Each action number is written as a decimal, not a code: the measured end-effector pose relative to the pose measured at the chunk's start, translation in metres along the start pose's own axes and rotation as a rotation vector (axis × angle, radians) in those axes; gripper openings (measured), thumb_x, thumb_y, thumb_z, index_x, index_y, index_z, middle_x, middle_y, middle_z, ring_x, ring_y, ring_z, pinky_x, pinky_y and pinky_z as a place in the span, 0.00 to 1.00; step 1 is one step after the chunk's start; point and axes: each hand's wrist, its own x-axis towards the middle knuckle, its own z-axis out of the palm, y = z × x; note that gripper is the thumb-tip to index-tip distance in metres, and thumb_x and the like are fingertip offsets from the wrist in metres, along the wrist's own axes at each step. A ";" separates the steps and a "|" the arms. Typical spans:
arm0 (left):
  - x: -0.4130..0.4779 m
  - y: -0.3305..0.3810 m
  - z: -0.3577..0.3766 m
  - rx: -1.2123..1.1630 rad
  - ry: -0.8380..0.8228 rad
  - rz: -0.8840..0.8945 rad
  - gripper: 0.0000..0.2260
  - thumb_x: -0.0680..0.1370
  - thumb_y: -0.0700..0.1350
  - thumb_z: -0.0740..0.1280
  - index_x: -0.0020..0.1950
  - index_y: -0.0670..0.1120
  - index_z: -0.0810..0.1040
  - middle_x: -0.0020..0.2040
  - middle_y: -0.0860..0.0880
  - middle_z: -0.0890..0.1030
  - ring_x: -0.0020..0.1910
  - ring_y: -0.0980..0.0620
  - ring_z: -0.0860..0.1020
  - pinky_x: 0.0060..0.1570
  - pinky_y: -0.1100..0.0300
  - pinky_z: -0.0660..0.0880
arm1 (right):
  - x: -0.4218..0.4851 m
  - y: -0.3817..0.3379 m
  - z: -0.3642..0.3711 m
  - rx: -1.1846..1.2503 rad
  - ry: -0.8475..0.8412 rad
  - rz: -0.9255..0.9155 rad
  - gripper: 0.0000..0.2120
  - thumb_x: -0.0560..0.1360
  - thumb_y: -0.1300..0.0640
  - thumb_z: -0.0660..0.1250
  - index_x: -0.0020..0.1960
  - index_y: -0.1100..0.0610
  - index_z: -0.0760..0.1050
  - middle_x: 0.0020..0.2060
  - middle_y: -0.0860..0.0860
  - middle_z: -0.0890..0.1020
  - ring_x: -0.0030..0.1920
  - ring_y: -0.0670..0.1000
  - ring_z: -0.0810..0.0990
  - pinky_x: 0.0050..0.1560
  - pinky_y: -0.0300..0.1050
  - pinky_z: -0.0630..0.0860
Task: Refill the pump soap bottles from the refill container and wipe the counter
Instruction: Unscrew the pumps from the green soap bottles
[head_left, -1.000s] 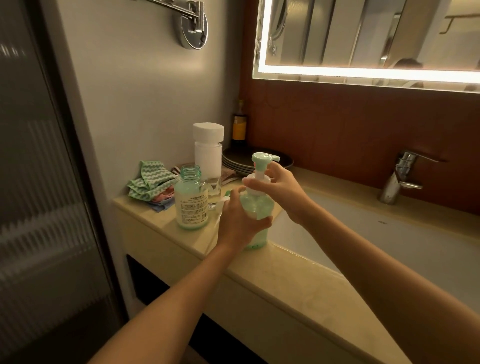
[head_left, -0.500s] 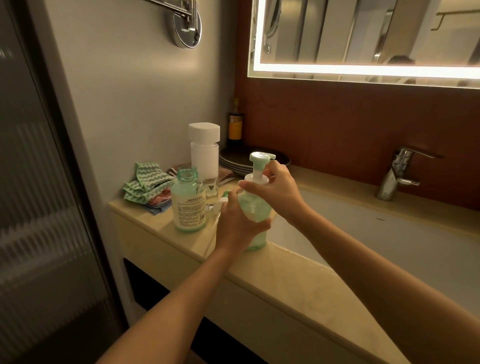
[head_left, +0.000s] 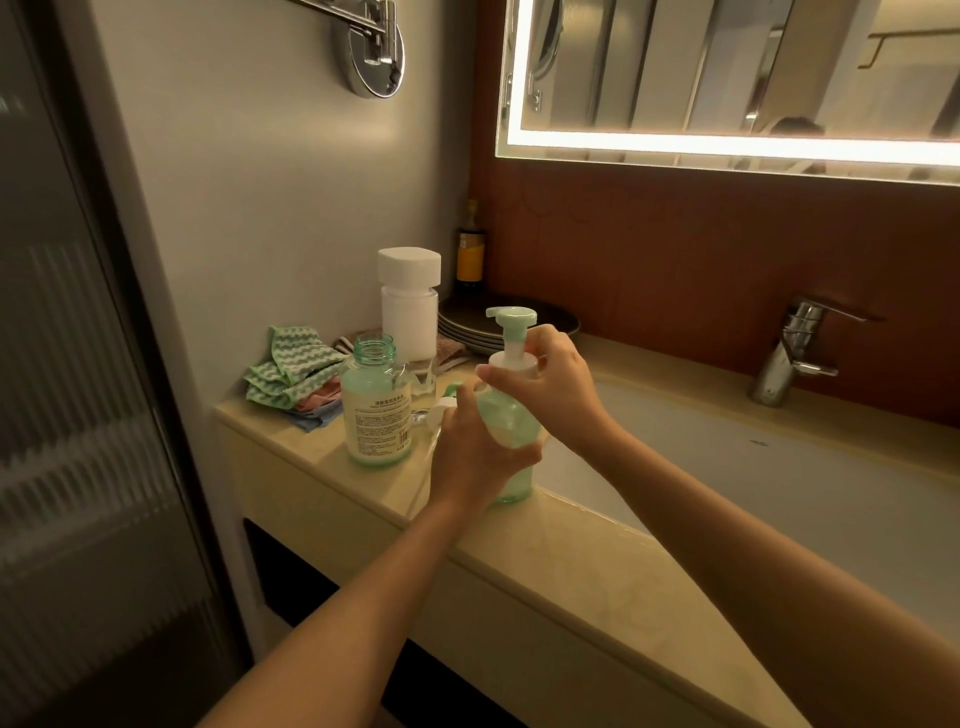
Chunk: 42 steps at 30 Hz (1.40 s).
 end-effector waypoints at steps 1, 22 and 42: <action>0.000 0.000 0.000 -0.004 0.002 -0.001 0.40 0.63 0.52 0.77 0.67 0.46 0.58 0.60 0.48 0.73 0.59 0.49 0.71 0.51 0.58 0.71 | -0.001 0.000 0.000 -0.006 0.001 -0.007 0.24 0.68 0.48 0.73 0.59 0.55 0.69 0.52 0.50 0.73 0.54 0.50 0.74 0.52 0.45 0.75; 0.001 -0.005 0.004 0.018 0.015 -0.016 0.39 0.62 0.55 0.77 0.65 0.48 0.58 0.58 0.48 0.73 0.57 0.49 0.73 0.47 0.60 0.72 | -0.006 -0.001 -0.006 0.217 -0.101 -0.012 0.30 0.71 0.52 0.71 0.69 0.52 0.62 0.58 0.50 0.71 0.54 0.48 0.74 0.53 0.44 0.74; -0.002 -0.001 0.001 0.023 0.001 -0.039 0.38 0.62 0.53 0.77 0.63 0.47 0.59 0.58 0.46 0.73 0.57 0.48 0.73 0.48 0.57 0.71 | -0.006 0.001 -0.002 0.125 0.021 -0.012 0.23 0.70 0.54 0.71 0.62 0.54 0.68 0.50 0.49 0.74 0.49 0.47 0.74 0.45 0.37 0.73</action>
